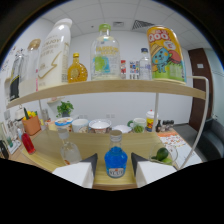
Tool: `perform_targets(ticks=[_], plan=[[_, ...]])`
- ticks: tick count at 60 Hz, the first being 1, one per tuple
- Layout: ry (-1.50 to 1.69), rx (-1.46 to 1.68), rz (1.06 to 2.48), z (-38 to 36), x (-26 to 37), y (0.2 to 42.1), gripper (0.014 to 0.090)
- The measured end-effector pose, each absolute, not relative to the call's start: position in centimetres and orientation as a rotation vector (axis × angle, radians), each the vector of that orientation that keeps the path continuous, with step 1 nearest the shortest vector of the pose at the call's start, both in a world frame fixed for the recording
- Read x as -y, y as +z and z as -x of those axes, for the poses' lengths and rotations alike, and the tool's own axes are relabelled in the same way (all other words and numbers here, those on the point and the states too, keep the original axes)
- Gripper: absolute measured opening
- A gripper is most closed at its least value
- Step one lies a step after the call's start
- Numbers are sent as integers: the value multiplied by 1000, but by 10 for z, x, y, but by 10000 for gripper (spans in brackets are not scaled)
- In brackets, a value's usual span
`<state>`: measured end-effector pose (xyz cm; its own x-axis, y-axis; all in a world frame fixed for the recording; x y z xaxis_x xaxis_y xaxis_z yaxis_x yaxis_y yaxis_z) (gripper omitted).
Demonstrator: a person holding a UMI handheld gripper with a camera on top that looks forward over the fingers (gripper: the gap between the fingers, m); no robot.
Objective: Make me a cup of Mount Fuji.
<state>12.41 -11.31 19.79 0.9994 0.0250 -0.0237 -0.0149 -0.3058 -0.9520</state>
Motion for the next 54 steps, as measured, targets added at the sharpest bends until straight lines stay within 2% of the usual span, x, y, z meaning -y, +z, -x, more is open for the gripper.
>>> perform_targets(ticks=[8,21,35,54], plan=[[34,19,1884,-127,100,193,377],[55,31,1887,-125,105,195,365],[55,-17,1887,-127,153,206,362],[-45,-27,2029,-118,218,115,360]])
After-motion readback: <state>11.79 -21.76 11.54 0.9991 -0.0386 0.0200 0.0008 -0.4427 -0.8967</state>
